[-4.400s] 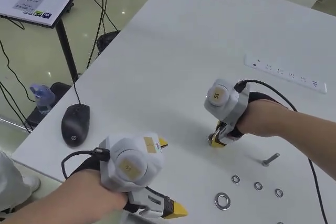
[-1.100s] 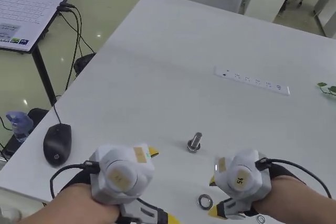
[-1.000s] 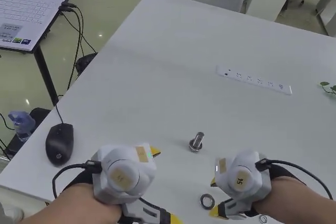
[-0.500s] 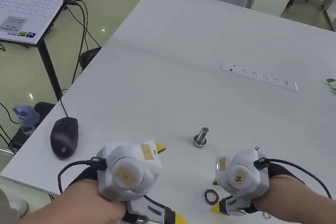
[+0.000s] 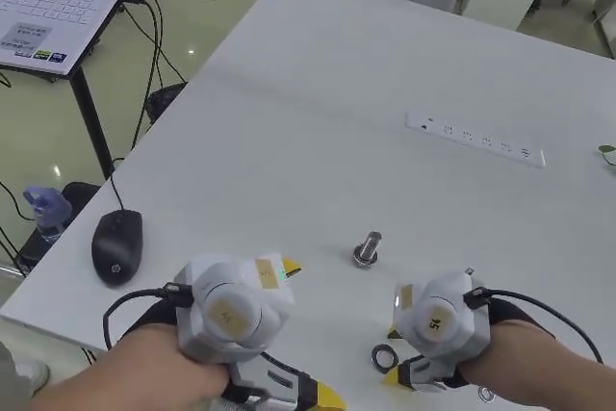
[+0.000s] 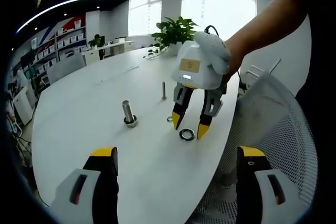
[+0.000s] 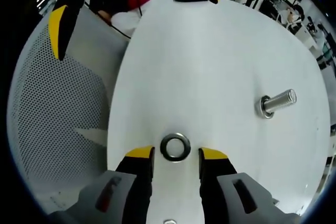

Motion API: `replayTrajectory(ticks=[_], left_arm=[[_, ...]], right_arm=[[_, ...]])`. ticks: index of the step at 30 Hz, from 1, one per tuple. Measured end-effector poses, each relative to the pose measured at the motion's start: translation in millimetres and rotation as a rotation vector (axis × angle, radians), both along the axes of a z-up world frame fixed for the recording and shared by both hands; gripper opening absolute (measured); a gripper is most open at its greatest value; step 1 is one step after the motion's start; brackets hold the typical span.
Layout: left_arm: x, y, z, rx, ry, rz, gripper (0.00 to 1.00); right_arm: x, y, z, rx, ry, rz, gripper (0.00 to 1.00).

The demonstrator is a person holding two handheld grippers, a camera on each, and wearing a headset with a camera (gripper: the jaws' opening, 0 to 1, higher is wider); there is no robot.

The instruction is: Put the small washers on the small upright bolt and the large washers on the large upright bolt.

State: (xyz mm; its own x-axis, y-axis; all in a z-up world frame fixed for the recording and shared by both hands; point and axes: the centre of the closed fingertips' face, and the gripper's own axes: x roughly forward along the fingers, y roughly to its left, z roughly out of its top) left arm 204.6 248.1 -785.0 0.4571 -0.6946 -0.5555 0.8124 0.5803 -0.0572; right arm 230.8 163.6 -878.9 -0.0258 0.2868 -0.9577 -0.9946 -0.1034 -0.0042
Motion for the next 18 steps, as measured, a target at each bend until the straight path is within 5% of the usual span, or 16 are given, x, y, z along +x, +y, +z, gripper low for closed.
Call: replayTrajectory(ticks=[18], left_arm=[[-6.6,-1.3,-2.2,-0.002,0.012,0.006,0.93]], right_arm=[[1.7,3.0,0.3,-0.021,-0.002,-0.019,0.27]])
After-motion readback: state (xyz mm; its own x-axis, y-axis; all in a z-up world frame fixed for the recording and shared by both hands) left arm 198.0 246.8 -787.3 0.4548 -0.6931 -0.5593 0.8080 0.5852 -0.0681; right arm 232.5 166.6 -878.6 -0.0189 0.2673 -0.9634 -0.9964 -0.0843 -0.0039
